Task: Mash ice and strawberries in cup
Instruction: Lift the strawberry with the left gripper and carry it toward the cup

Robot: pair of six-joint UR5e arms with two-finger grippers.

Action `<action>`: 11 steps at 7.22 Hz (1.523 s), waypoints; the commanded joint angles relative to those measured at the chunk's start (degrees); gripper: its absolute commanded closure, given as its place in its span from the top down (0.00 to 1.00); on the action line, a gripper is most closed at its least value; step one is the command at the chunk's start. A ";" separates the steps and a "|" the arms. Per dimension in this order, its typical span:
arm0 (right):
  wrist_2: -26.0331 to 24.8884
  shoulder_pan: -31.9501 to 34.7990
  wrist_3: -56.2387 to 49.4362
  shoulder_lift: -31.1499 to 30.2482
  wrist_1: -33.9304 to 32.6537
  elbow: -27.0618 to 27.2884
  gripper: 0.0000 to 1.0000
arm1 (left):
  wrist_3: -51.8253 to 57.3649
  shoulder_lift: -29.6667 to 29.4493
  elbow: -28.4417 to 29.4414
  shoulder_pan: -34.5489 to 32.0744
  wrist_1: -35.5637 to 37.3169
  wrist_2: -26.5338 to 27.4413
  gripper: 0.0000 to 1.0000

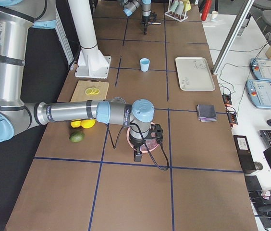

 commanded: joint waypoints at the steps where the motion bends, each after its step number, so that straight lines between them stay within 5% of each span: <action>1: 0.00 0.00 0.07 0.00 0.00 -0.05 1.00 | -0.05 -0.08 -2.62 -0.08 1.09 -0.18 0.00; 4: 0.00 0.00 0.07 0.00 0.00 -0.05 1.00 | -0.22 -4.79 -15.09 0.35 15.22 0.16 0.00; 6: 0.00 0.17 0.16 -0.09 0.00 0.04 1.00 | -0.13 -15.41 -14.78 1.93 19.08 0.25 0.00; 9: 0.00 0.44 0.16 -0.09 0.00 0.13 1.00 | -4.40 -34.03 -14.69 7.53 44.97 3.04 0.00; 11: 0.00 0.44 0.25 -0.09 0.00 0.13 1.00 | -15.30 -41.95 -10.50 9.85 45.57 4.65 0.01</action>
